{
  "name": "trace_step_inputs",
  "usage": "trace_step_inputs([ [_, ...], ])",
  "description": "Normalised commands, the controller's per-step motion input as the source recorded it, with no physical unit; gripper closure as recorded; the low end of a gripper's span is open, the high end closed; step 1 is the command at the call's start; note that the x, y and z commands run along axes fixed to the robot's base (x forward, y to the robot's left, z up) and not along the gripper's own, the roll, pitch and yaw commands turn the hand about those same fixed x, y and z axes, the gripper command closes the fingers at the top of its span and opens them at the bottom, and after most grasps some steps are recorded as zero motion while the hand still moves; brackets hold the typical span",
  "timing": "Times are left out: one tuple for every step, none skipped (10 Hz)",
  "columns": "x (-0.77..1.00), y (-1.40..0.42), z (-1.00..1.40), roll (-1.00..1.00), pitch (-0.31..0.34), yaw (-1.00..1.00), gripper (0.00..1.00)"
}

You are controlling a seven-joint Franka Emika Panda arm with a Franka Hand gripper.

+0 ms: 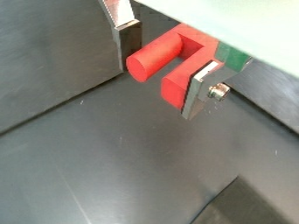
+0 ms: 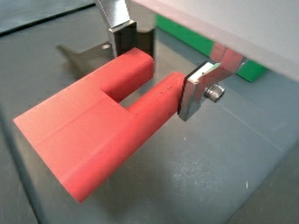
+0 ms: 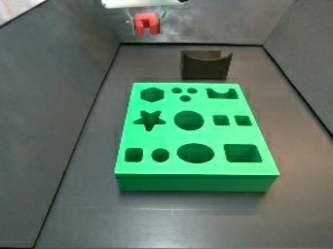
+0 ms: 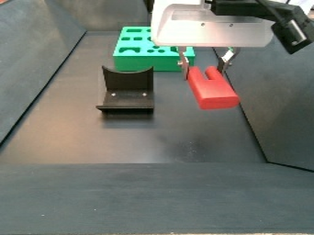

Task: Pick up the square-circle object. Move up. Rotate the square-circle object. Place the square-circle object on the fixture. Regrasp the square-circle object. Move to above the board. Insert the square-circle object.
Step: Rotate the square-circle object.

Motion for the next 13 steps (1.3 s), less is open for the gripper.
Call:
trace_step_inputs([
  [-0.03, -0.06, -0.01, 0.0, -0.001, -1.0, 1.0],
  [-0.02, -0.03, 0.0, 0.0, -0.002, -1.0, 1.0],
  [-0.02, -0.02, 0.0, 0.0, -0.002, -1.0, 1.0],
  [-0.01, -0.01, 0.01, 0.0, -0.002, -1.0, 1.0],
  [-0.01, 0.0, 0.01, 0.0, -0.002, -1.0, 1.0],
  [-0.01, 0.0, 0.01, 0.0, -0.002, -1.0, 1.0],
  [-0.01, 0.0, 0.01, 0.0, -0.002, -1.0, 1.0],
  [-0.01, 0.0, 0.01, 0.0, -0.003, -1.0, 1.0],
  [-0.01, 0.01, 0.01, 0.0, -0.003, -1.0, 1.0],
  [-0.01, 0.01, 0.01, 0.0, -0.003, -1.0, 1.0],
  [-0.01, 0.01, 0.01, 0.0, -0.003, -1.0, 1.0],
  [-0.01, 0.01, 0.01, 0.0, -0.003, -1.0, 1.0],
  [-0.01, 0.01, 0.01, 0.0, -0.003, -1.0, 1.0],
])
